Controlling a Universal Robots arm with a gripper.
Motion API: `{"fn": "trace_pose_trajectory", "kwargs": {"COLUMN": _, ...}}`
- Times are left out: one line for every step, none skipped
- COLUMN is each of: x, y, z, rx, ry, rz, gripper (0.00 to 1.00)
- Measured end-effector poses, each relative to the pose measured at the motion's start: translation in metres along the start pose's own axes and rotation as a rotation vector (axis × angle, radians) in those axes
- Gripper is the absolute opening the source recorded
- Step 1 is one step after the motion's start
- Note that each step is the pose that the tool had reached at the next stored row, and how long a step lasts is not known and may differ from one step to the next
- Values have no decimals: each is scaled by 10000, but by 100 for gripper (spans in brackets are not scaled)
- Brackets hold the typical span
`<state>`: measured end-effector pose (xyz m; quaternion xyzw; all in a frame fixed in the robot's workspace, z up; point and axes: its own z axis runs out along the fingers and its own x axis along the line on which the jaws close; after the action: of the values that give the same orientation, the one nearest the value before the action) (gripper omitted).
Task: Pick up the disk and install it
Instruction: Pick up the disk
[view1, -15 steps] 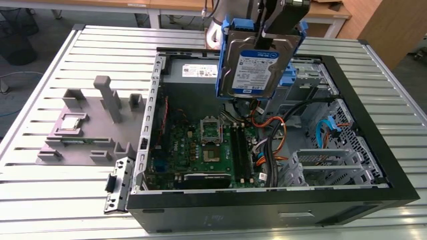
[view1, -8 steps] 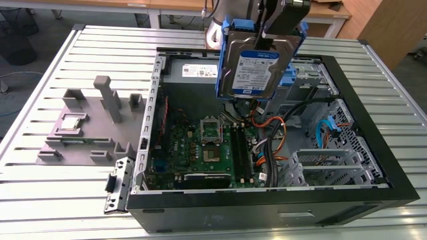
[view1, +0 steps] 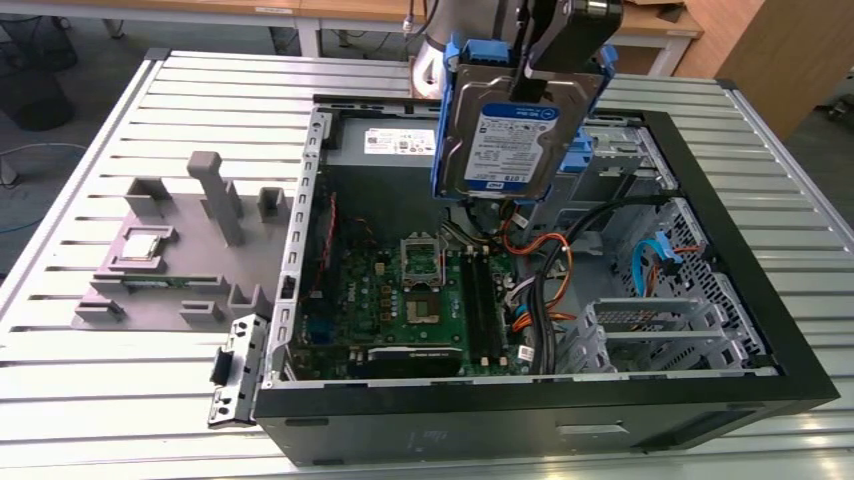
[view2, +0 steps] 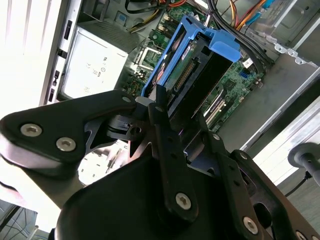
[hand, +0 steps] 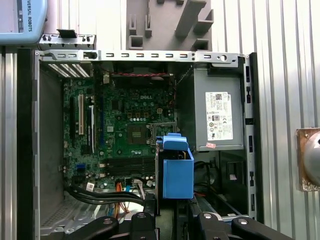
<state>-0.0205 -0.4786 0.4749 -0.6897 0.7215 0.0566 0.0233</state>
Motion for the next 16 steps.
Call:
{"fn": "trace_pose_trajectory", "kwargs": {"x": 3, "y": 0, "z": 0, "rx": 0, "ry": 0, "rz": 0, "gripper": 35}}
{"fn": "trace_pose_trajectory", "kwargs": {"x": 4, "y": 0, "z": -1, "rx": 0, "ry": 0, "rz": 0, "gripper": 35}}
{"fn": "trace_pose_trajectory", "kwargs": {"x": 6, "y": 0, "z": -1, "rx": 0, "ry": 0, "rz": 0, "gripper": 35}}
{"fn": "trace_pose_trajectory", "kwargs": {"x": 9, "y": 0, "z": -1, "rx": 0, "ry": 1, "rz": -1, "gripper": 35}}
{"fn": "trace_pose_trajectory", "kwargs": {"x": 11, "y": 0, "z": -2, "rx": 0, "ry": 1, "rz": 0, "gripper": 35}}
{"fn": "trace_pose_trajectory", "kwargs": {"x": 14, "y": -1, "z": -2, "rx": 0, "ry": 0, "rz": 0, "gripper": 35}}
{"fn": "trace_pose_trajectory", "kwargs": {"x": 17, "y": -1, "z": -2, "rx": 0, "ry": 1, "rz": 0, "gripper": 35}}
{"fn": "trace_pose_trajectory", "kwargs": {"x": 21, "y": -1, "z": -3, "rx": 0, "ry": 1, "rz": 0, "gripper": 35}}
{"fn": "trace_pose_trajectory", "kwargs": {"x": 25, "y": -1, "z": -3, "rx": 0, "ry": 0, "rz": 0, "gripper": 35}}
{"fn": "trace_pose_trajectory", "kwargs": {"x": 29, "y": -1, "z": -4, "rx": 0, "ry": 1, "rz": 0, "gripper": 35}}
{"fn": "trace_pose_trajectory", "kwargs": {"x": 33, "y": -1, "z": -3, "rx": 0, "ry": -1, "rz": 0, "gripper": 35}}
{"fn": "trace_pose_trajectory", "kwargs": {"x": 37, "y": -1, "z": -4, "rx": -1, "ry": 0, "rz": 1, "gripper": 35}}
{"fn": "trace_pose_trajectory", "kwargs": {"x": 41, "y": -2, "z": -5, "rx": 0, "ry": 0, "rz": 0, "gripper": 35}}
{"fn": "trace_pose_trajectory", "kwargs": {"x": 45, "y": -2, "z": -5, "rx": 0, "ry": 1, "rz": 0, "gripper": 35}}
{"fn": "trace_pose_trajectory", "kwargs": {"x": 49, "y": -2, "z": -6, "rx": 0, "ry": 1, "rz": 0, "gripper": 35}}
{"fn": "trace_pose_trajectory", "kwargs": {"x": 54, "y": -2, "z": -6, "rx": 0, "ry": 0, "rz": 0, "gripper": 35}}
